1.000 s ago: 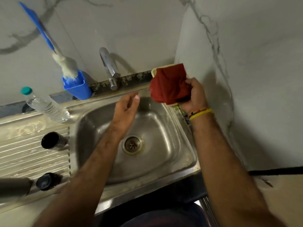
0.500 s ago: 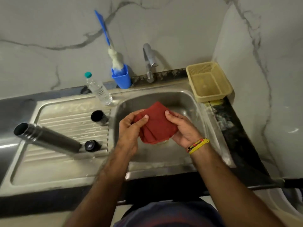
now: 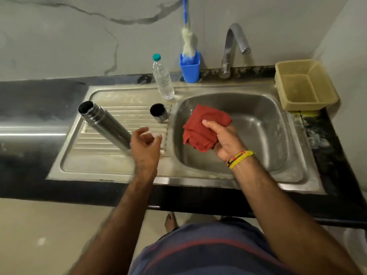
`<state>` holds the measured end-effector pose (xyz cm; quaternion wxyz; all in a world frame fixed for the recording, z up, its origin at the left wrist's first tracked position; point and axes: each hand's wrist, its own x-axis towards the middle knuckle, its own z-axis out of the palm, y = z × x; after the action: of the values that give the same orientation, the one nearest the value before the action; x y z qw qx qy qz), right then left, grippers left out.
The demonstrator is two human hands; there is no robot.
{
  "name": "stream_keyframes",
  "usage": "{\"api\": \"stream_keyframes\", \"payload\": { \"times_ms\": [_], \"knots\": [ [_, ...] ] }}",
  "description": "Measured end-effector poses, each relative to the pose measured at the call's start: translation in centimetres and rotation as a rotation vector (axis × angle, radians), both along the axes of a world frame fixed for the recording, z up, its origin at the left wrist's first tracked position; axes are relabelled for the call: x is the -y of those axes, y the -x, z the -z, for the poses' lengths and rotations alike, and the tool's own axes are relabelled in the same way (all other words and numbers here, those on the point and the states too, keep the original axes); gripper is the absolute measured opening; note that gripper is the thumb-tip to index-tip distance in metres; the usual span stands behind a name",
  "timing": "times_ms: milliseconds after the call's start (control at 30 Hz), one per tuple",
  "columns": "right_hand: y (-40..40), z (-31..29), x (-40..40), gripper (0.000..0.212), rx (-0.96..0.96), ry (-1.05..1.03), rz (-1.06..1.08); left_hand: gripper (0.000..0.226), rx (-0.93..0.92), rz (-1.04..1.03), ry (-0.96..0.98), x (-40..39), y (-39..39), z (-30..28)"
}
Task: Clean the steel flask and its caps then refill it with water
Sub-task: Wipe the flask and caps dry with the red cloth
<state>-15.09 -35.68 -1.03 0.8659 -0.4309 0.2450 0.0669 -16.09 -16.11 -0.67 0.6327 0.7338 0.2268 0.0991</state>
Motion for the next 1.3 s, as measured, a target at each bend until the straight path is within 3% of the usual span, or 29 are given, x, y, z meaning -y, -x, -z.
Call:
{"api": "stream_keyframes", "payload": {
  "times_ms": [267,367,467,567,700,800,967,1067,1133,1233,1300],
  "knots": [
    [0.2,-1.0,-5.9,0.027,0.0,0.074,0.042,0.1,0.034,-0.521,-0.095,-9.1,-1.5,1.6],
    [0.4,-0.6,-7.6,0.039,-0.019,0.092,0.072,0.126,0.096,-0.373,-0.076,-12.7,-2.7,2.1],
    [0.6,-0.1,-8.4,0.044,-0.02,0.1,0.124,0.136,0.107,-0.085,-0.11,-15.2,-4.4,2.5],
    [0.7,-0.1,-8.7,0.043,-0.043,0.106,0.172,0.12,0.087,0.133,-0.115,-16.0,-6.1,2.3],
    [0.4,-0.7,-8.7,0.037,-0.072,0.141,0.215,0.067,0.082,0.222,-0.144,-16.3,-7.6,2.8],
    [0.6,-1.1,-7.7,0.024,-0.068,0.151,0.242,0.06,0.13,0.228,-0.243,-16.1,-7.6,2.0],
    [1.0,-2.0,-4.0,0.011,-0.056,0.121,0.422,0.076,0.273,0.332,-0.639,-12.2,-7.7,-2.6],
    [1.2,-2.5,-1.5,0.025,-0.059,0.124,0.554,0.083,0.227,0.461,-0.926,-8.2,-9.1,-6.0],
    [1.5,-2.4,0.3,0.035,-0.066,0.132,0.616,0.074,0.179,0.613,-1.247,-4.9,-10.1,-7.8],
    [2.0,-2.1,2.2,0.024,-0.063,0.172,0.649,0.047,0.174,0.811,-1.836,1.2,-10.5,-8.6],
    [2.3,-1.8,3.2,0.02,-0.062,0.178,0.653,0.034,0.138,0.912,-2.047,5.3,-10.0,-8.1]
  ]
}}
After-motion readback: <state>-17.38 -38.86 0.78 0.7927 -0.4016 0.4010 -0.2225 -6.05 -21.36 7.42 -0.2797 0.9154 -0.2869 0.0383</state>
